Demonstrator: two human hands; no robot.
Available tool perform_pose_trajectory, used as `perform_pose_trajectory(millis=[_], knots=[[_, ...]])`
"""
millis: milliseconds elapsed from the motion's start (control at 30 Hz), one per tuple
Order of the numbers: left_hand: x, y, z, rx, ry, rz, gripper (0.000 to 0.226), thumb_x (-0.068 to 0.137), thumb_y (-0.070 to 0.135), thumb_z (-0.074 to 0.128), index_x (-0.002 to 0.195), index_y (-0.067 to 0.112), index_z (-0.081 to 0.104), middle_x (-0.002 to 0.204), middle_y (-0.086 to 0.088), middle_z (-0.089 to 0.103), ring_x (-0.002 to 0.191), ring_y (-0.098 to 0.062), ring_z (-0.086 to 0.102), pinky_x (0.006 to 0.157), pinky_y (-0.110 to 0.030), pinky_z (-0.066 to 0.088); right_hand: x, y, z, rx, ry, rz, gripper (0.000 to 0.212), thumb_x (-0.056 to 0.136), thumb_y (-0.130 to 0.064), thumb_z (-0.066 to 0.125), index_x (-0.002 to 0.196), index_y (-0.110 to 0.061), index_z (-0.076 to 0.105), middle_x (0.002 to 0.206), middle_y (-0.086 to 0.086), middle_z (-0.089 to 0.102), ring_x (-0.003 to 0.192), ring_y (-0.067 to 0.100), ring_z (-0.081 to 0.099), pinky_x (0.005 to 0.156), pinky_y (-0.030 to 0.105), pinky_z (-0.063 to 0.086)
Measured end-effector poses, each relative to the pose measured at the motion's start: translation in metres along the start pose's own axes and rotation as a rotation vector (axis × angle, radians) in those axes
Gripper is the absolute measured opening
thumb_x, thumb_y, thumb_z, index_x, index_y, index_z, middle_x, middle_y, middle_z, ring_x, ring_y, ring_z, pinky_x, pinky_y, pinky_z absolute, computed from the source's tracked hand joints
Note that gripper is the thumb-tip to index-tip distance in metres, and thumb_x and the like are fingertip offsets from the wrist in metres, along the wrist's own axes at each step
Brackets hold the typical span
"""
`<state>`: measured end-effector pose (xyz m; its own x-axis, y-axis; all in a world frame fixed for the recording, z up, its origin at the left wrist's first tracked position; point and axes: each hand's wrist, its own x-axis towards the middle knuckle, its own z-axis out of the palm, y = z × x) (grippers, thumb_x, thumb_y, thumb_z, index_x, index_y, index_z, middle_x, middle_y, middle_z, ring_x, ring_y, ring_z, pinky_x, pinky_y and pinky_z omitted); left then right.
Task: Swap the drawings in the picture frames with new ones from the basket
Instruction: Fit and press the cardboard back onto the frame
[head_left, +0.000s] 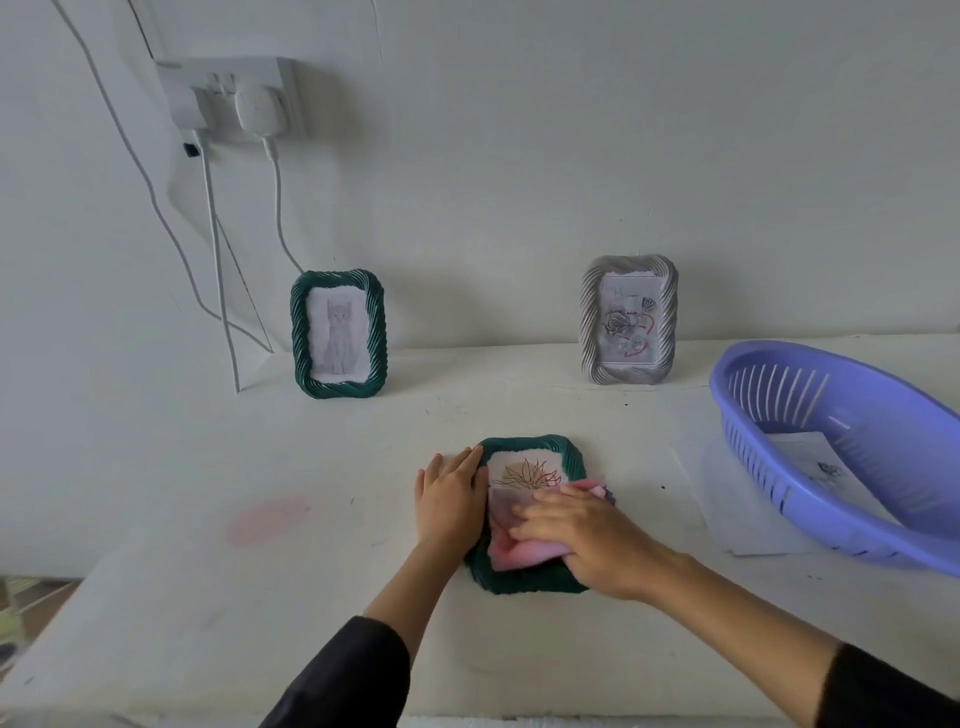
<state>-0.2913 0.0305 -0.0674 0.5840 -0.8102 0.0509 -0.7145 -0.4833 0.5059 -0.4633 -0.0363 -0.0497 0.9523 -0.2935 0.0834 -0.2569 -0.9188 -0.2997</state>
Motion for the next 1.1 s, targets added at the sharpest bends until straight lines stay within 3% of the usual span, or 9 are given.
perform_pose_trajectory(millis=[133, 267, 367, 500, 633, 767, 933, 1033, 1100], knots=[[0.002, -0.002, 0.001, 0.024, -0.013, 0.025, 0.045, 0.101, 0.034, 0.026, 0.145, 0.029, 0.032, 0.151, 0.007, 0.036, 0.143, -0.022, 0.022, 0.119, -0.040, 0.015, -0.004, 0.027, -0.017, -0.109, 0.007, 0.003, 0.063, 0.085, 0.008, 0.039, 0.126, -0.037, 0.055, 0.143, -0.017, 0.041, 0.137, 0.003, 0.028, 0.119, 0.041, 0.011], [0.002, -0.003, 0.001, 0.036, -0.020, 0.022, 0.045, 0.101, 0.035, 0.026, 0.145, 0.029, 0.031, 0.152, 0.007, 0.035, 0.144, -0.021, 0.021, 0.120, -0.039, 0.014, 0.028, 0.021, -0.019, -0.060, 0.137, 0.183, 0.056, 0.091, 0.003, 0.041, 0.130, -0.037, 0.050, 0.148, -0.013, 0.035, 0.142, 0.011, 0.024, 0.117, 0.030, 0.004], [0.001, -0.004, 0.001, 0.027, -0.017, 0.026, 0.045, 0.101, 0.035, 0.026, 0.145, 0.030, 0.032, 0.151, 0.008, 0.035, 0.144, -0.021, 0.021, 0.119, -0.039, 0.014, 0.006, 0.009, -0.009, -0.017, 0.037, 0.060, 0.053, 0.092, 0.002, 0.038, 0.128, -0.033, 0.053, 0.146, -0.015, 0.039, 0.141, 0.003, 0.019, 0.114, 0.019, -0.005], [0.001, -0.004, 0.000, 0.034, -0.023, 0.033, 0.045, 0.101, 0.035, 0.025, 0.145, 0.030, 0.031, 0.152, 0.007, 0.035, 0.144, -0.022, 0.020, 0.120, -0.040, 0.014, -0.021, 0.029, -0.031, -0.107, 0.001, 0.052, 0.058, 0.088, 0.005, 0.040, 0.126, -0.037, 0.055, 0.143, -0.018, 0.043, 0.139, 0.003, 0.024, 0.121, 0.038, 0.005], [0.001, -0.004, 0.001, 0.042, -0.025, 0.033, 0.045, 0.101, 0.036, 0.025, 0.145, 0.030, 0.030, 0.152, 0.007, 0.034, 0.144, -0.022, 0.020, 0.120, -0.040, 0.013, 0.017, 0.036, -0.035, -0.058, 0.091, 0.185, 0.053, 0.092, 0.004, 0.040, 0.120, -0.037, 0.059, 0.145, -0.017, 0.039, 0.142, 0.011, 0.024, 0.117, 0.035, 0.002], [0.000, -0.003, 0.000, 0.037, -0.027, 0.035, 0.045, 0.101, 0.035, 0.025, 0.145, 0.030, 0.030, 0.152, 0.007, 0.034, 0.144, -0.022, 0.020, 0.120, -0.038, 0.013, -0.002, 0.030, -0.023, 0.013, -0.056, 0.053, 0.057, 0.090, 0.007, 0.036, 0.120, -0.035, 0.061, 0.140, -0.019, 0.046, 0.137, -0.001, 0.018, 0.114, 0.026, -0.004], [0.001, -0.002, 0.000, 0.040, -0.024, 0.034, 0.045, 0.101, 0.035, 0.024, 0.145, 0.030, 0.030, 0.152, 0.007, 0.035, 0.144, -0.023, 0.020, 0.120, -0.039, 0.013, -0.019, 0.047, -0.036, -0.086, -0.054, 0.061, 0.065, 0.086, 0.007, 0.037, 0.128, -0.041, 0.052, 0.147, -0.019, 0.034, 0.141, 0.003, 0.020, 0.116, 0.034, -0.003], [0.001, -0.003, 0.001, 0.038, -0.024, 0.026, 0.045, 0.101, 0.035, 0.025, 0.145, 0.030, 0.030, 0.152, 0.006, 0.035, 0.144, -0.023, 0.021, 0.120, -0.040, 0.013, 0.016, 0.043, -0.033, 0.012, 0.077, 0.176, 0.054, 0.091, 0.003, 0.039, 0.120, -0.039, 0.059, 0.144, -0.015, 0.043, 0.142, 0.012, 0.026, 0.117, 0.041, 0.004], [0.001, -0.003, 0.002, 0.034, -0.023, 0.021, 0.045, 0.101, 0.035, 0.025, 0.145, 0.030, 0.030, 0.152, 0.006, 0.036, 0.144, -0.023, 0.021, 0.120, -0.039, 0.014, 0.021, 0.034, -0.024, 0.045, 0.076, 0.129, 0.054, 0.090, 0.005, 0.039, 0.114, -0.037, 0.063, 0.138, -0.015, 0.049, 0.139, 0.008, 0.025, 0.117, 0.038, 0.004]])
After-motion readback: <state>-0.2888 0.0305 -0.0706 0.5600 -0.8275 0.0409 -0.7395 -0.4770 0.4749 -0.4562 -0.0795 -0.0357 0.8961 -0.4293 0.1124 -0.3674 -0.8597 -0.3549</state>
